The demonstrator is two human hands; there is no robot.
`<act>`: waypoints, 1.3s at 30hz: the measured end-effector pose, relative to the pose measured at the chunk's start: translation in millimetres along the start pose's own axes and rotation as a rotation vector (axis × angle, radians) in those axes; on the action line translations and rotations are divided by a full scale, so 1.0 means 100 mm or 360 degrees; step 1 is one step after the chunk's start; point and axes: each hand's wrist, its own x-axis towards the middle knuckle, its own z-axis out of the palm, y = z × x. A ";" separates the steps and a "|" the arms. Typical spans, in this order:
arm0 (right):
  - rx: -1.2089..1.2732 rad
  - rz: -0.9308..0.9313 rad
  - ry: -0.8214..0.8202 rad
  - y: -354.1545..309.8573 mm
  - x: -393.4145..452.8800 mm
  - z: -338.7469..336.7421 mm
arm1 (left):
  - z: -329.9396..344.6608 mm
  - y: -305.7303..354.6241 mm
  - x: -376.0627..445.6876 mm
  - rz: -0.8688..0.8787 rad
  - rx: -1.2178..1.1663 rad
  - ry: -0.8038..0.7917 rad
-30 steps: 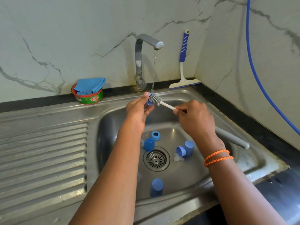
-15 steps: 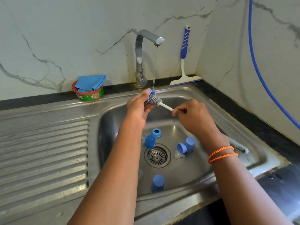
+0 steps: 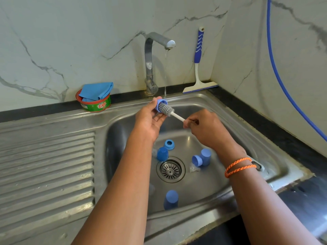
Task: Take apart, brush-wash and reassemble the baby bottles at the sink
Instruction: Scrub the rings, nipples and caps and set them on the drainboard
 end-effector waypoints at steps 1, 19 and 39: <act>0.0001 -0.0003 0.0009 0.00 0.00 0.00 | 0.00 0.00 -0.01 -0.0003 -0.0039 -0.0008; 0.0012 -0.0011 0.0130 -0.04 -0.04 -0.05 | 0.00 -0.02 -0.02 0.0008 -0.0063 -0.0001; 0.0213 0.0054 0.0127 -0.11 -0.06 0.07 | -0.02 -0.01 -0.01 0.0034 -0.0156 -0.0034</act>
